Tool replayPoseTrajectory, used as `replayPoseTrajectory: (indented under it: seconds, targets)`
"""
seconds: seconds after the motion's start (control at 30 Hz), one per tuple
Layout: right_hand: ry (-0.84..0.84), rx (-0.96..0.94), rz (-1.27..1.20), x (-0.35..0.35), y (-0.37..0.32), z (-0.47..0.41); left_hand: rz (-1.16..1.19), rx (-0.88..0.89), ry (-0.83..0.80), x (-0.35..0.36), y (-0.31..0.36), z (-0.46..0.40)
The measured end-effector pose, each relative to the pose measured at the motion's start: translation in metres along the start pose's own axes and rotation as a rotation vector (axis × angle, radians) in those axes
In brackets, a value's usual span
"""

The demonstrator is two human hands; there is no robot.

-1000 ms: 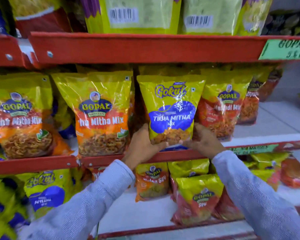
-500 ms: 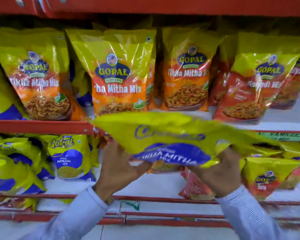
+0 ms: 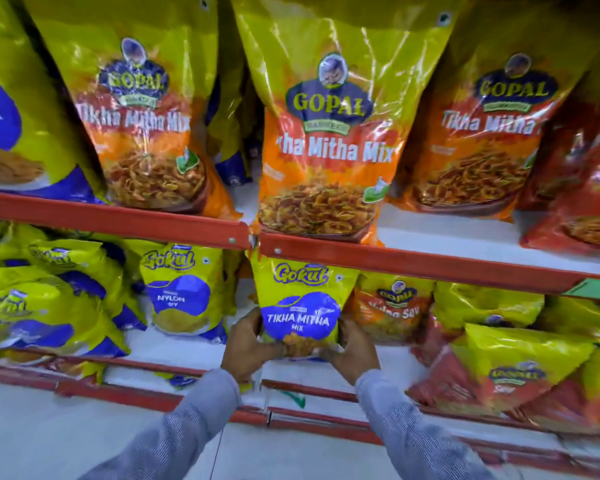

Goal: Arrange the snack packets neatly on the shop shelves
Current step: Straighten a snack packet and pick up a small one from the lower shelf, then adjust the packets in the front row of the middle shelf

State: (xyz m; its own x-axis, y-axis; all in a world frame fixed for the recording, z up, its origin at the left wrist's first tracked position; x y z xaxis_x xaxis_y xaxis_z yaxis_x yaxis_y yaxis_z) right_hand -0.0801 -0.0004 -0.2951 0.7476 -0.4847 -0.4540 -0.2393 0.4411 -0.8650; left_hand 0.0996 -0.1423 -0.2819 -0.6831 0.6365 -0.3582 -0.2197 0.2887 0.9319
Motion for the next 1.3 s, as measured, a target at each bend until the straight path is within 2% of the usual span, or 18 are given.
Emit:
replayPoseTrajectory:
  seconds: [0.13,0.23,0.33,0.4,0.5,0.6,0.73,0.83,0.9,0.97,1.1,1.2,1.3]
  targets:
    - [-0.025,0.027,0.012,0.016,-0.001,-0.018,-0.05,-0.09,-0.043,-0.008,-0.008,-0.018]
    - [0.078,-0.002,0.073,0.009,-0.036,0.005,-0.245,-0.016,0.0,-0.022,0.026,-0.004]
    - [0.344,-0.208,0.191,-0.011,-0.087,0.045,-0.608,0.158,0.063,-0.044,0.057,0.019]
    - [0.455,-0.406,0.307,-0.014,-0.132,0.068,-0.827,0.303,0.106,-0.065,0.084,0.031]
    - [0.522,-0.674,0.443,-0.006,-0.208,0.09,-1.006,0.479,0.219,-0.102,0.143,0.04]
    - [0.523,-0.853,0.494,0.008,-0.276,0.096,-1.073,0.545,0.38,-0.148,0.187,0.039]
    - [0.491,-0.873,0.482,0.026,-0.343,0.079,-1.043,0.559,0.537,-0.209,0.217,0.027]
    - [0.476,-0.732,0.403,0.032,-0.371,0.056,-0.882,0.574,0.6,-0.246,0.221,0.008]
    - [0.399,-0.585,0.326,0.039,-0.381,0.038,-0.707,0.514,0.62,-0.271,0.22,-0.008]
    - [0.31,-0.455,0.284,0.044,-0.388,0.019,-0.561,0.389,0.546,-0.287,0.211,-0.031]
    - [0.075,-0.213,0.15,0.046,-0.381,-0.023,-0.287,0.242,0.255,-0.294,0.182,-0.074]
    - [-0.046,-0.22,-0.019,0.048,-0.374,-0.031,-0.066,0.213,0.17,-0.288,0.165,-0.084]
    - [-0.064,-0.323,-0.135,0.045,-0.375,-0.023,0.035,0.305,0.248,-0.285,0.173,-0.072]
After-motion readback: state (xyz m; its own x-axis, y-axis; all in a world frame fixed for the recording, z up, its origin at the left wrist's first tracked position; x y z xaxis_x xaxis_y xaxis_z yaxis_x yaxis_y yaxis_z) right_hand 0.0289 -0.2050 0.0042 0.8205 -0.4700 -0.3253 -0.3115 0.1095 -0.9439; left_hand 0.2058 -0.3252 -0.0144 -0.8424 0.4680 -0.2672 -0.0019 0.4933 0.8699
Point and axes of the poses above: each hand's wrist, its own z-axis away from the middle knuckle, its own x-axis out of the palm, y = z × x, the point moved 7 cm from there along -z, towards the middle knuckle, and after that the axes turned 9 degrees about x, right-handed, at the moved point
